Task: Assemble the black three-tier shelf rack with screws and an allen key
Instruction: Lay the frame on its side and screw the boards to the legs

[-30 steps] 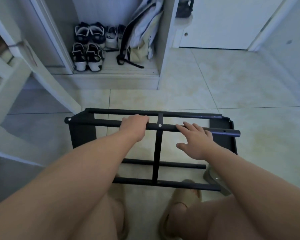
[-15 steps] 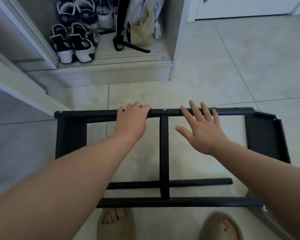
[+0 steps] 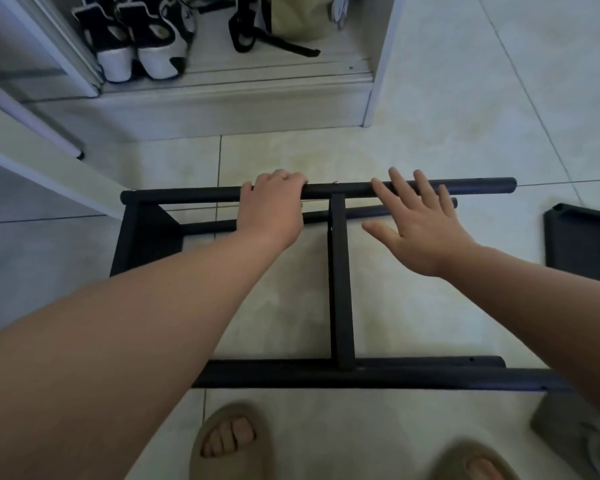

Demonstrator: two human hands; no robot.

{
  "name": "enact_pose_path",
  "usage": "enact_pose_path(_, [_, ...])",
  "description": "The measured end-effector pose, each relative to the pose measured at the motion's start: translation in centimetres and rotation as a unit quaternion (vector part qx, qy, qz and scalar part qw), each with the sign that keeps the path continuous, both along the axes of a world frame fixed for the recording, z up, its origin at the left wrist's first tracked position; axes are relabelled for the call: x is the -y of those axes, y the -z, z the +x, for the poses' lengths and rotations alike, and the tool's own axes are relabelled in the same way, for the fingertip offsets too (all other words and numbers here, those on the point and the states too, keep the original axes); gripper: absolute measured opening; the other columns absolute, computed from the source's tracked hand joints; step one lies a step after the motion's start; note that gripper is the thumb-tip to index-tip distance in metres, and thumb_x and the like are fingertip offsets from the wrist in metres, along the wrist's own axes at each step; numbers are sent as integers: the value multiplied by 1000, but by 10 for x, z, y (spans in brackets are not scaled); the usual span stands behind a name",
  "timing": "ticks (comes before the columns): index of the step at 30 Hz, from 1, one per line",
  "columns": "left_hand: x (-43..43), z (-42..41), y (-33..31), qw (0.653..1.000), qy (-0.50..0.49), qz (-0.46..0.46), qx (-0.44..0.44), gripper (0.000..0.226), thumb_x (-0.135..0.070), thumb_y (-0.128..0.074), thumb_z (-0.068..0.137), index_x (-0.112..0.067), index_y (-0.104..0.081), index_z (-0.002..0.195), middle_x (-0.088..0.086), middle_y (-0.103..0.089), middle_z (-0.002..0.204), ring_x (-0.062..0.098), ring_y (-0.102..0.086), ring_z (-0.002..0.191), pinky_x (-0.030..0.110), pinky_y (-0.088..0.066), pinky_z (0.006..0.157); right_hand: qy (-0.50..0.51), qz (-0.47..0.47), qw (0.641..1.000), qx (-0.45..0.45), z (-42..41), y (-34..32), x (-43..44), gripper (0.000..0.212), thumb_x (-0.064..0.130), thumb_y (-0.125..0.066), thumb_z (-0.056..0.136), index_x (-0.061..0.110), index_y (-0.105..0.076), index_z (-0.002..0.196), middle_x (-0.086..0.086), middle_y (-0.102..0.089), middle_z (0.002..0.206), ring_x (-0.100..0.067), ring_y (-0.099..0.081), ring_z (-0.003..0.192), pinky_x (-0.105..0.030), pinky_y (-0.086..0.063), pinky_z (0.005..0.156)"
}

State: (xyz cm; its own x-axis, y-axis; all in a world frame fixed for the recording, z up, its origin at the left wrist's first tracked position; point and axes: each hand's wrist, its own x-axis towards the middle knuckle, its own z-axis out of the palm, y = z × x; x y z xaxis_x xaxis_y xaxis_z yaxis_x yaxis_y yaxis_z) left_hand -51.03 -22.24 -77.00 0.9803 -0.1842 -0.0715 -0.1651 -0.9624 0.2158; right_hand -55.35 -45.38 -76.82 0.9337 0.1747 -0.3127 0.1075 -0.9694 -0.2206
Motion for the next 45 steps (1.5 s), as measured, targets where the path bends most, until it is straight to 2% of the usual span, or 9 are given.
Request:
enact_pose_path(6, [0, -64, -29, 988, -18, -64, -140, 41, -32, -56, 99, -20, -50, 137, 2, -53, 138, 25, -52, 124, 43, -46, 101, -59, 17, 997, -40, -68, -39, -4, 80, 75, -13, 90, 40, -3, 161, 11, 2, 170, -19, 7, 157, -47, -1, 126])
enact_pose_path(10, [8, -113, -30, 937, -35, -106, -331, 53, -45, -53, 100, -12, -54, 140, 7, -57, 140, 26, -54, 127, 36, -42, 105, -104, 29, 990, -91, -122, -48, -2, 72, 64, -30, 97, 39, -10, 161, 9, -21, 168, -18, -16, 154, -39, -16, 121])
enact_pose_path(16, [27, -140, -15, 868, -101, -217, -435, 44, -44, -52, 100, -7, -62, 122, 12, -68, 121, 28, -67, 107, 40, -54, 87, -168, -27, 976, -134, -170, -30, -4, 57, 53, -43, 103, 33, -31, 155, 4, -51, 146, -24, -51, 128, -39, -40, 104])
enact_pose_path(19, [33, -140, -5, 845, -122, -247, -458, 35, -37, -56, 99, -8, -62, 117, 10, -71, 114, 26, -70, 100, 34, -54, 76, -166, -49, 975, -136, -171, -19, -2, 49, 48, -42, 104, 31, -36, 150, 2, -56, 135, -25, -57, 118, -39, -43, 96])
enact_pose_path(23, [31, -138, 4, 856, -112, -227, -451, 40, -41, -59, 96, -3, -65, 107, 16, -72, 106, 33, -70, 100, 45, -55, 94, -172, -81, 976, -108, -158, -12, 0, 31, 48, -39, 106, 30, -53, 126, 6, -62, 114, -22, -61, 102, -34, -35, 79])
enact_pose_path(32, [43, -128, 1, 876, -132, -250, -391, 35, -37, -60, 97, -13, -62, 72, -3, -62, 57, 11, -57, 53, 20, -38, 48, -112, -90, 987, -70, -148, -13, 7, 27, 41, -42, 107, 25, -56, 123, 2, -59, 112, -26, -59, 100, -34, -31, 69])
enact_pose_path(36, [47, -134, -5, 891, -124, -236, -368, 33, -34, -57, 99, -6, -69, 87, 6, -66, 81, 24, -59, 78, 27, -43, 64, -85, -74, 989, -93, -145, -15, 8, 27, 39, -44, 106, 23, -57, 124, 0, -59, 113, -27, -58, 102, -34, -32, 68])
enact_pose_path(39, [51, -143, -17, 905, -109, -188, -366, 33, -31, -53, 101, -1, -67, 108, 12, -68, 104, 32, -62, 100, 32, -45, 83, -101, -77, 986, -109, -146, -23, 18, 41, 44, -46, 105, 25, -49, 141, -1, -57, 133, -28, -52, 123, -39, -42, 89])
enact_pose_path(45, [70, -158, -63, 951, -16, -63, -301, 56, -37, -51, 99, -11, -34, 145, 11, -48, 141, 35, -48, 127, 42, -43, 104, -109, -111, 986, -68, -192, -62, 73, 67, 54, -41, 103, 31, -15, 161, 3, -21, 167, -25, -14, 154, -43, -18, 122])
